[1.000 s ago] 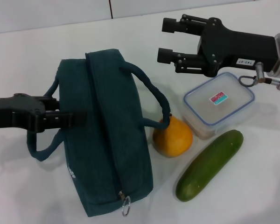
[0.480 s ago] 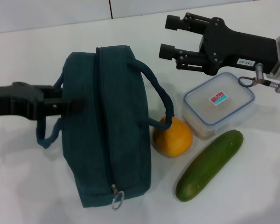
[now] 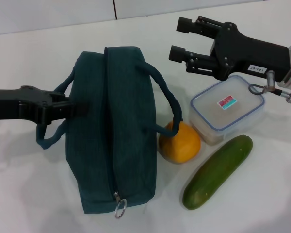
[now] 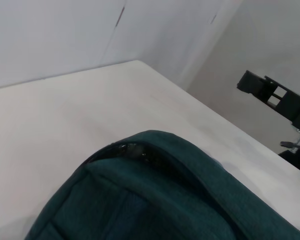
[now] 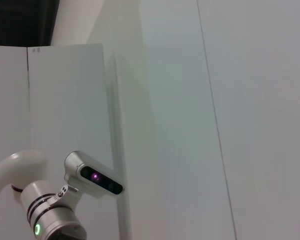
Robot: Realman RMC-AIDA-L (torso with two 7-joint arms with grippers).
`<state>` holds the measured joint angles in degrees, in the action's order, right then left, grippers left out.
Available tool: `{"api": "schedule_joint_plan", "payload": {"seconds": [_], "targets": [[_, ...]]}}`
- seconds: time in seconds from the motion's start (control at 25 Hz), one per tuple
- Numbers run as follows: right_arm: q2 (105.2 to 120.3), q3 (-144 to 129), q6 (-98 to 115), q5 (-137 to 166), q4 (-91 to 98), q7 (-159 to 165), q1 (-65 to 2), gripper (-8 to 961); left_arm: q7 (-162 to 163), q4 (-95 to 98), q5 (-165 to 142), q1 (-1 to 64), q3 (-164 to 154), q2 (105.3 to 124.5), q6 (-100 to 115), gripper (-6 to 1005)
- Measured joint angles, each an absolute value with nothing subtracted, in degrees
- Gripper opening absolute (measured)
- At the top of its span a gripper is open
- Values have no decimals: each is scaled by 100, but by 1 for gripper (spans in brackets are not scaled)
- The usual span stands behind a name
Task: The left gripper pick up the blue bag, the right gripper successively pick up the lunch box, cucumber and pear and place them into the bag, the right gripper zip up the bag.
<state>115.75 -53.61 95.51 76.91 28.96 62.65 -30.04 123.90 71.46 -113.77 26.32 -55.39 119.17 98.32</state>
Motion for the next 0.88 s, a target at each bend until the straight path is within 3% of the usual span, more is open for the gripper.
{"api": "schedule_joint_plan", "payload": {"seconds": [0.08,0.88], "targets": [[11577,-5361,9528,7682,2877,6233,-2986,725,12248,7122,-11383,2649,-5517,11930,9800,220],[11549,-5353,9081,6275,2061,5927,-2941,723,11693,6029,-11259,3185,-5302,11976,8707,63]]}}
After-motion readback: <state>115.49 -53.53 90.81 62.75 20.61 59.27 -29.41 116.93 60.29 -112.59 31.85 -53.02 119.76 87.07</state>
